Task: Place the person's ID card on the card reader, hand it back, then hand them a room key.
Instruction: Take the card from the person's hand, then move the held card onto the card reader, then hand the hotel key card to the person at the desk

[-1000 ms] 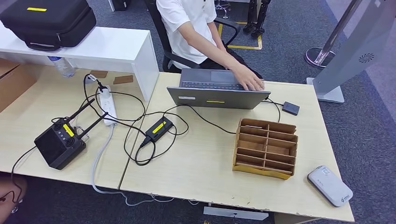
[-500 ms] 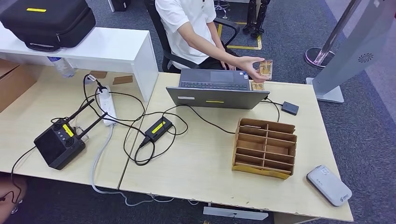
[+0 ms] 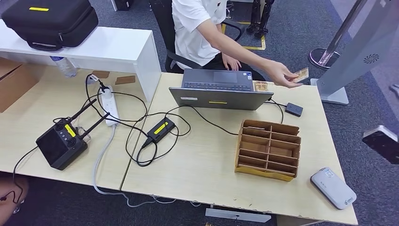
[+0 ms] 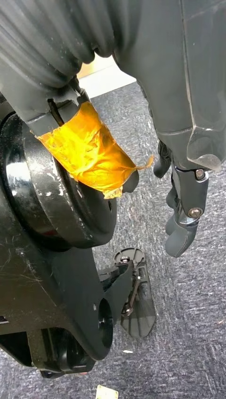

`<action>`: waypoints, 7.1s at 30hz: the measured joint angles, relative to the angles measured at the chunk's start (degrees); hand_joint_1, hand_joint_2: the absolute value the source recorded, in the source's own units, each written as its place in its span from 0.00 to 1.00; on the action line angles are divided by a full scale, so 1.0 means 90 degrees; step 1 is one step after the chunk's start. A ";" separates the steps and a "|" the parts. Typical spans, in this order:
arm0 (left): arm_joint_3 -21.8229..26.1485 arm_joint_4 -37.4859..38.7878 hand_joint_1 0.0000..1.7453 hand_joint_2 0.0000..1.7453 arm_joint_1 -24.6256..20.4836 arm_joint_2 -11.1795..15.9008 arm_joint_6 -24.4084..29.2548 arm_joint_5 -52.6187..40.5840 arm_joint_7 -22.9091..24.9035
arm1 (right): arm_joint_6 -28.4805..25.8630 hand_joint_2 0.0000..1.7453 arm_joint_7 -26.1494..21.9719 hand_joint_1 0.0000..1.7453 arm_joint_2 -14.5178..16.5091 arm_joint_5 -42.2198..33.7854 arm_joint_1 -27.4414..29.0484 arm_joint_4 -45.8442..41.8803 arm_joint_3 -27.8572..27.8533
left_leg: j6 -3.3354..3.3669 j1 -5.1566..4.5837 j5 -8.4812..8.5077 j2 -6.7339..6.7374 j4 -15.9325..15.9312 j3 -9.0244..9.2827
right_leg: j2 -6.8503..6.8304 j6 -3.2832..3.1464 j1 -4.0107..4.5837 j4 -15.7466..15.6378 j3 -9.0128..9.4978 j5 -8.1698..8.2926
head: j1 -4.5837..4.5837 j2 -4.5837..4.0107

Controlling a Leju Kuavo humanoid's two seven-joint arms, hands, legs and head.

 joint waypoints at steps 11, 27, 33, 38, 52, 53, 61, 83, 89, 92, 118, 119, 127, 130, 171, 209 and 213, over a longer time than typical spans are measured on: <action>0.0070 0.0000 0.00 1.00 -0.0016 0.0000 -0.0266 -0.0033 0.0019 | -0.0805 1.00 0.0076 0.00 0.0333 0.1122 -0.0335 0.0120 0.0820 | 0.0000 0.0000 0.0000 -0.0005 0.0000 -0.0001 | -0.0002 0.0000 0.0000 0.0001 0.0000 0.0000 | 0.0000 0.0000; 0.0073 0.0000 0.00 1.00 -0.0055 0.0016 -0.0552 -0.0248 0.0154 | -0.2042 1.00 0.0651 0.00 0.1490 0.2987 -0.1917 0.1603 0.2196 | -0.0007 0.0002 0.0009 -0.0013 -0.0001 0.0002 | -0.0007 -0.0001 0.0000 0.0007 0.0004 0.0002 | 0.0000 0.0000; 0.0073 0.0000 0.00 1.00 -0.0061 0.0017 -0.0552 -0.0274 0.0222 | -0.2091 1.00 0.0651 0.00 0.1644 0.2883 -0.2025 0.1795 0.2341 | -0.0008 0.0001 0.0009 -0.0019 -0.0001 0.0000 | -0.0009 -0.0001 0.0000 0.0006 0.0003 0.0001 | 0.0001 0.0000; 0.0073 0.0000 0.00 1.00 -0.0065 0.0019 -0.0552 -0.0288 0.0248 | -0.2084 1.00 0.0651 0.00 0.1706 0.2810 -0.2036 0.1854 0.2412 | -0.0008 0.0001 0.0009 -0.0023 -0.0001 0.0000 | -0.0014 -0.0001 0.0000 0.0005 0.0004 0.0001 | 0.0001 0.0000; 0.0073 0.0000 0.00 1.00 -0.0067 0.0019 -0.0551 -0.0297 0.0252 | -0.2076 1.00 0.0632 1.00 0.1740 0.2727 -0.2034 0.1860 0.2429 | -0.0008 0.0001 0.0009 -0.0023 -0.0001 0.0000 | -0.0014 -0.0001 0.0000 0.0005 0.0004 0.0001 | 0.0001 0.0000; 0.0073 0.0000 0.00 1.00 -0.0067 0.0019 -0.0551 -0.0297 0.0252 | -0.2072 1.00 0.0618 1.00 0.1741 0.2691 -0.2033 0.1860 0.2429 | -0.0008 0.0001 0.0009 -0.0023 -0.0001 0.0000 | -0.0014 -0.0001 0.0000 0.0005 0.0004 0.0001 | 0.0001 0.0000; 0.0073 0.0000 0.00 1.00 -0.0068 0.0019 -0.0551 -0.0308 0.0252 | -0.2053 1.00 0.0571 1.00 0.1741 0.2539 -0.2027 0.1860 0.2429 | -0.0008 0.0001 0.0009 -0.0023 -0.0001 0.0000 | -0.0014 -0.0001 0.0000 0.0005 0.0003 0.0001 | 0.0001 0.0000; 0.0053 0.0000 0.00 1.00 -0.0065 0.0018 -0.0363 -0.0584 0.0064 | -0.2229 1.00 0.0480 1.00 0.1741 0.2403 -0.1519 0.1587 0.2217 | -0.0008 0.0002 0.0009 -0.0026 -0.0001 0.0001 | -0.0017 0.0000 0.0000 0.0000 0.0002 0.0000 | 0.0001 0.0000; 0.0055 0.0000 0.00 1.00 -0.0061 0.0004 -0.0200 -0.0573 0.0129 | -0.2630 1.00 0.0280 1.00 0.1730 0.2176 -0.0321 0.0873 0.1629 | -0.0007 0.0003 0.0005 -0.0032 -0.0001 -0.0004 | -0.0027 -0.0003 0.0001 -0.0001 0.0002 -0.0006 | 0.0001 0.0000; 0.0056 0.0000 0.00 1.00 -0.0061 -0.0005 -0.0174 -0.0566 0.0152 | -0.2690 1.00 0.0163 1.00 0.1731 0.2110 0.0179 0.0555 0.1321 | -0.0007 0.0002 0.0004 -0.0029 -0.0002 -0.0006 | -0.0026 -0.0004 0.0001 0.0000 0.0000 -0.0006 | 0.0000 0.0000; 0.0064 0.0000 0.00 1.00 -0.0064 -0.0019 -0.0125 -0.0509 0.0200 | -0.2722 1.00 0.0075 1.00 0.1741 0.2123 0.1007 -0.0043 0.0748 | -0.0007 0.0003 0.0005 -0.0040 -0.0002 -0.0002 | -0.0037 -0.0005 0.0001 -0.0003 0.0001 -0.0008 | 0.0001 0.0000; 0.0068 0.0000 0.00 1.00 -0.0063 -0.0022 -0.0115 -0.0500 0.0205 | -0.2739 1.00 0.0055 1.00 0.1747 0.2123 0.1111 -0.0095 0.0705 | -0.0007 0.0003 0.0005 -0.0043 -0.0002 -0.0003 | -0.0041 -0.0005 0.0001 -0.0003 0.0002 -0.0008 | 0.0001 0.0000; 0.0178 0.0000 0.00 1.00 -0.0059 -0.0081 0.0124 -0.0519 0.0159 | -0.2935 1.00 -0.0698 1.00 0.2632 0.2878 0.2806 -0.0460 -0.0453 | -0.0011 0.0006 -0.0002 -0.0033 -0.0006 -0.0001 | -0.0035 -0.0012 0.0003 -0.0002 0.0000 -0.0014 | 0.0000 0.0000; 0.0182 0.0000 0.00 1.00 -0.0058 -0.0087 0.0146 -0.0545 0.0151 | -0.2946 1.00 -0.0822 1.00 0.2827 0.2877 0.2849 -0.0194 -0.0810 | -0.0011 0.0006 -0.0002 -0.0032 -0.0006 -0.0001 | -0.0034 -0.0012 0.0002 -0.0002 0.0001 -0.0014 | 0.0001 0.0000; 0.0187 0.0000 0.00 1.00 -0.0078 -0.0087 0.0166 -0.0757 0.0158 | -0.3040 1.00 -0.1833 1.00 0.3931 0.3482 0.2171 0.2002 -0.2790 | -0.0012 0.0020 -0.0002 -0.0023 -0.0007 0.0004 | -0.0021 -0.0013 0.0014 -0.0003 -0.0004 -0.0013 | 0.0001 0.0000; 0.0189 0.0000 0.00 1.00 -0.0099 -0.0034 0.0101 -0.1217 0.0211 | -0.2635 1.00 -0.0130 1.00 0.2241 0.2477 0.1474 -0.0035 -0.0910 | -0.0014 0.0015 -0.0001 -0.0014 -0.0006 -0.0003 | -0.0012 -0.0012 0.0014 0.0001 0.0006 -0.0006 | 0.0000 0.0000; 0.0182 0.0000 0.00 1.00 -0.0104 -0.0022 0.0080 -0.1365 0.0184 | -0.2387 1.00 0.0096 1.00 0.1951 0.2852 0.0641 0.0029 -0.0453 | -0.0016 0.0014 0.0002 0.0017 -0.0009 -0.0010 | 0.0013 -0.0019 0.0012 0.0009 -0.0005 0.0003 | 0.0002 0.0000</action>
